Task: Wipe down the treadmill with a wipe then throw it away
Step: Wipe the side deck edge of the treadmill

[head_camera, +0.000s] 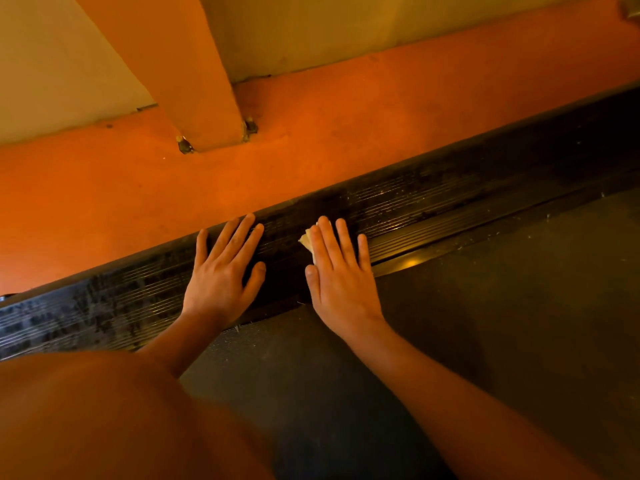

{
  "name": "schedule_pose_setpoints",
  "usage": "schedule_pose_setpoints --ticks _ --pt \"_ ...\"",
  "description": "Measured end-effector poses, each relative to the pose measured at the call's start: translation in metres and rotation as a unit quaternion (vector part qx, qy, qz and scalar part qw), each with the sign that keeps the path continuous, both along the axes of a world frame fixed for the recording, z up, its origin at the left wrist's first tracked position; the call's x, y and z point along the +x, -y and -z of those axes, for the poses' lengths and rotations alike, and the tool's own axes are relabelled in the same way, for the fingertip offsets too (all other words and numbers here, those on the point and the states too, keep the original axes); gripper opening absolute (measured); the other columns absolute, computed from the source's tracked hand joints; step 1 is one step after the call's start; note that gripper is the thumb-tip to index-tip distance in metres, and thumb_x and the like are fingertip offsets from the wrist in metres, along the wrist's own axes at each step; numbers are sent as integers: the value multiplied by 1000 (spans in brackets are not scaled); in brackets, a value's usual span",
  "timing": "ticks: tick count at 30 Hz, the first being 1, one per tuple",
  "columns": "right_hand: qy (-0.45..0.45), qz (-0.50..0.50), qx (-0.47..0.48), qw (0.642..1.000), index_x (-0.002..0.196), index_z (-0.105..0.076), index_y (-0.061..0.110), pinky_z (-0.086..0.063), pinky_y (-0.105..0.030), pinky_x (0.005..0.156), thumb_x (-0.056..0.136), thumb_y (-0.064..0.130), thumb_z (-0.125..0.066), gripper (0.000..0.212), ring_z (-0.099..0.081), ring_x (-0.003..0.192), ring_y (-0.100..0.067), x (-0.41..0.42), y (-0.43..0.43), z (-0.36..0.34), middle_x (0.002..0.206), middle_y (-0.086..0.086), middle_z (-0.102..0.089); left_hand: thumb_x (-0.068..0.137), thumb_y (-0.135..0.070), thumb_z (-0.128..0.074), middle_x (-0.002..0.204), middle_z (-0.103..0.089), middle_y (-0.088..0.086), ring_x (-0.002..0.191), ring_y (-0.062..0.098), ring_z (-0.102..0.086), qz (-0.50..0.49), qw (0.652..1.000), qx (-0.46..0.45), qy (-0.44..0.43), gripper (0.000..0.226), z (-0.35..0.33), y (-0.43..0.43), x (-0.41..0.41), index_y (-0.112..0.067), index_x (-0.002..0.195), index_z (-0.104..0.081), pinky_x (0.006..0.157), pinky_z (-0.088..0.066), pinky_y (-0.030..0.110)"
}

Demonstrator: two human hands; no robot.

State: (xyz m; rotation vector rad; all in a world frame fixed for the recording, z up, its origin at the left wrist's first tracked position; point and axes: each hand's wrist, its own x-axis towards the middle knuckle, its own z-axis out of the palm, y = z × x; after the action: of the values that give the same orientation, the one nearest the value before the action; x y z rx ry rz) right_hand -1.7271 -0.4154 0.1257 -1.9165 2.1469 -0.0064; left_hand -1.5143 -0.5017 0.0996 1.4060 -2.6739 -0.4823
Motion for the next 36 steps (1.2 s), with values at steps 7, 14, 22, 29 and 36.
schedule_pose_setpoints --ticks 7,14,22,29,36 --pt "-9 9 16 1000 165 -6 20 3 -55 127 109 42 -18 61 10 158 -25 -30 34 -6 173 -2 3 106 -49 -29 170 -12 -2 158 17 -1 -1 1000 1 4 63 -1 -1 0 -23 163 -21 126 2 55" --pt "0 12 36 999 165 -7 21 -1 -55 127 109 42 -21 61 9 158 -24 -37 -4 -13 173 -1 2 106 -49 -28 171 -15 0 159 19 -5 -2 1000 7 -4 63 -2 -3 0 -22 163 -22 125 -4 61" --pt "-13 14 30 999 165 -4 19 2 -55 127 110 42 -19 62 11 158 -26 -50 60 -12 173 -2 2 106 -47 -29 170 -17 1 158 20 -7 2 1000 1 -3 63 -2 0 0 -21 163 -22 125 -5 60" --pt "-18 27 28 999 165 -8 20 2 -55 127 109 42 -18 61 8 159 -26 -56 15 -14 173 -2 0 106 -46 -30 170 -17 1 158 20 -7 2 1000 -1 -5 63 -2 -1 0 -21 163 -23 125 -5 61" --pt "-20 63 4 998 165 -8 20 4 -55 126 109 43 -17 61 8 159 -28 -51 52 -10 173 -2 -2 106 -48 -28 171 -14 -1 159 19 -3 -1 1000 6 0 63 -3 0 1 -22 163 -20 126 -3 60"
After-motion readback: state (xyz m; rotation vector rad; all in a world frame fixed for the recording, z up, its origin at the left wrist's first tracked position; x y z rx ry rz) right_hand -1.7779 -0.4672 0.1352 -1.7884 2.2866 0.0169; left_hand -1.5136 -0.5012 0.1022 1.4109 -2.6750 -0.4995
